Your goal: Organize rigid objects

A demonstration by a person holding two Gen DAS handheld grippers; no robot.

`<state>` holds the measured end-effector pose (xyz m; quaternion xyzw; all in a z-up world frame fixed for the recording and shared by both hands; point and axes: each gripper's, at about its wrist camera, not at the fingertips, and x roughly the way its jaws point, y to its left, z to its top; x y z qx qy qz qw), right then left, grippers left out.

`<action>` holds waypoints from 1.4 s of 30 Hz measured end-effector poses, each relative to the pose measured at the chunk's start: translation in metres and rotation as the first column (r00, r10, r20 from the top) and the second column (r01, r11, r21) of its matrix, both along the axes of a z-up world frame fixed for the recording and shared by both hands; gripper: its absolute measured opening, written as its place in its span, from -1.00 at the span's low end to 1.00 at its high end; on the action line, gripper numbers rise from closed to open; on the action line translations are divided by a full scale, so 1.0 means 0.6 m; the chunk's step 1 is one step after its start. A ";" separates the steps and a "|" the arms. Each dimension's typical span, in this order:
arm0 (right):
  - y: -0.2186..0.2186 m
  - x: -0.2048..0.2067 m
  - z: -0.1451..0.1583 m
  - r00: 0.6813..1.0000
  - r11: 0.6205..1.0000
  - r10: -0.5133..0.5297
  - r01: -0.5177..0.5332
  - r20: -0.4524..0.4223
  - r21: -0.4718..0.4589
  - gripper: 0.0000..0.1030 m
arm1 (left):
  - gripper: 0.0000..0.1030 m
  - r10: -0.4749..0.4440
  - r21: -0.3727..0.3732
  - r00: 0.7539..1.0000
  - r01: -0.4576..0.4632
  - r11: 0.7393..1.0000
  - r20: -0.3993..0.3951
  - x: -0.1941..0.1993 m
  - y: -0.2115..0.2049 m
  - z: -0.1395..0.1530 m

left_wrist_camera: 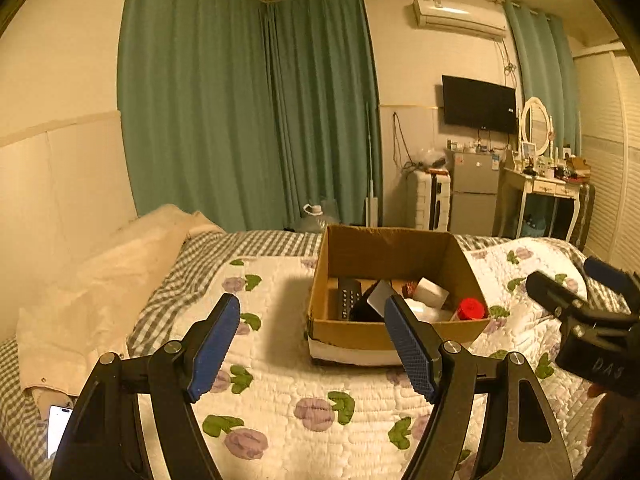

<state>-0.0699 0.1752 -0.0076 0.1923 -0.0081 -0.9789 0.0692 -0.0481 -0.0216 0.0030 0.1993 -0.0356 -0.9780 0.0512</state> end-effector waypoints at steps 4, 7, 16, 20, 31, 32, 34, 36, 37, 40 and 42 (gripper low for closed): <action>0.002 -0.001 -0.002 1.000 1.000 -0.007 0.007 0.002 0.003 1.00 | 0.50 -0.004 -0.001 1.000 0.004 1.000 0.012 0.004 0.000 -0.009; 0.001 -0.001 -0.002 1.000 1.000 -0.006 0.006 0.006 0.006 1.00 | 0.50 -0.010 0.001 1.000 0.010 1.000 0.020 0.004 0.001 -0.010; -0.004 0.002 -0.002 1.000 1.000 -0.009 0.009 0.000 0.028 1.00 | 0.50 -0.011 0.010 0.999 0.010 1.000 0.037 -0.001 -0.001 -0.011; -0.008 0.002 -0.002 1.000 0.999 -0.007 0.007 -0.004 0.038 1.00 | 0.50 -0.009 0.007 0.999 0.009 1.000 0.040 -0.002 0.000 -0.013; -0.015 0.004 -0.004 1.000 0.998 -0.003 0.003 -0.004 0.061 1.00 | 0.50 -0.014 0.005 0.999 0.013 1.000 0.037 -0.001 0.003 -0.015; -0.015 0.004 -0.004 1.000 0.998 -0.003 0.004 -0.004 0.062 1.00 | 0.50 -0.015 0.006 0.999 0.015 1.000 0.037 -0.002 0.003 -0.015; -0.014 0.003 -0.004 1.000 0.998 -0.004 0.004 -0.003 0.060 1.00 | 0.50 -0.016 0.004 0.999 0.016 1.000 0.037 -0.001 0.003 -0.015; -0.014 0.002 -0.004 1.000 0.998 -0.006 0.006 0.001 0.060 1.00 | 0.50 -0.017 0.009 0.999 0.017 1.000 0.040 -0.002 0.001 -0.014; -0.015 0.002 -0.005 1.000 0.998 -0.007 0.007 0.002 0.060 1.00 | 0.50 -0.017 0.012 0.999 0.017 1.000 0.041 -0.002 0.001 -0.014; -0.016 0.002 -0.005 1.000 0.998 -0.007 0.007 0.003 0.059 1.00 | 0.50 -0.016 0.010 0.999 0.015 1.000 0.041 -0.001 0.001 -0.014; -0.016 0.002 -0.004 1.000 0.998 -0.006 0.006 0.003 0.060 1.00 | 0.50 -0.016 0.009 0.999 0.016 1.000 0.041 0.000 0.002 -0.014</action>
